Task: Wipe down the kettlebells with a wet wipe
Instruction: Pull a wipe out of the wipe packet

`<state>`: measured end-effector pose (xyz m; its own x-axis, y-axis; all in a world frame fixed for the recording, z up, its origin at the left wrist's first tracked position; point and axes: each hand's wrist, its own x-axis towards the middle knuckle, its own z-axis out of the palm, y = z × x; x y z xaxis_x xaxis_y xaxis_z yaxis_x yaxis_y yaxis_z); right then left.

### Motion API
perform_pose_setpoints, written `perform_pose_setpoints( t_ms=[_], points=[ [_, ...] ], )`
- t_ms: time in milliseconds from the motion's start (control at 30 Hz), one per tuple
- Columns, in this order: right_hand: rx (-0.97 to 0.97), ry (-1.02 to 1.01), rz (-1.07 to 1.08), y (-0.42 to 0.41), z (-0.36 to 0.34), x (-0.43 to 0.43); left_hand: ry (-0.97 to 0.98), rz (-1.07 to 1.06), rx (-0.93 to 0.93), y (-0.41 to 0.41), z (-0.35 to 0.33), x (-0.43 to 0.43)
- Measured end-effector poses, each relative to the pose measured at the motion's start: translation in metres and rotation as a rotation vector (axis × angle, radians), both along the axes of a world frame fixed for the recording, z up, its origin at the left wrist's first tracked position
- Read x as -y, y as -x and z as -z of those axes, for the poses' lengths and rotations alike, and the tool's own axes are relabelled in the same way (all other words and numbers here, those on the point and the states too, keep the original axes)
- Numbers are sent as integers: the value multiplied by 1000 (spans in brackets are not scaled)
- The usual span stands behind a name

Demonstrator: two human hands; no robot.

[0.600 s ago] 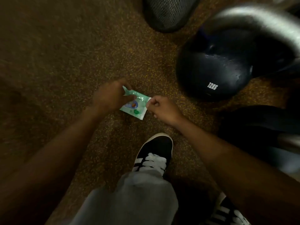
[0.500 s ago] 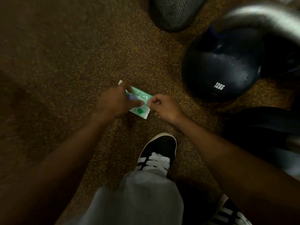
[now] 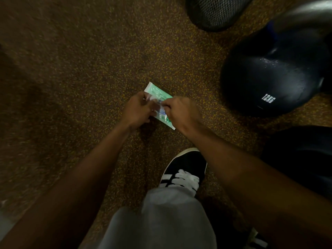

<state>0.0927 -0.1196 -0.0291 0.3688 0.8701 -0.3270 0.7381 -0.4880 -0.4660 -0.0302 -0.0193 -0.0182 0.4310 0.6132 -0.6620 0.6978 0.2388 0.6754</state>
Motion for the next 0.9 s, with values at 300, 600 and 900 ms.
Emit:
perform_pose_setpoints(
  t_ms=[300, 600, 900],
  points=[
    [316, 30, -194, 7, 2, -8, -580, 354, -164, -2, 7, 10],
    [5, 15, -31, -12, 5, -13, -857, 487, -179, 0, 10, 20],
    [-359, -96, 229, -13, 15, 8, -855, 609, -346, -17, -1, 22]
  ],
)
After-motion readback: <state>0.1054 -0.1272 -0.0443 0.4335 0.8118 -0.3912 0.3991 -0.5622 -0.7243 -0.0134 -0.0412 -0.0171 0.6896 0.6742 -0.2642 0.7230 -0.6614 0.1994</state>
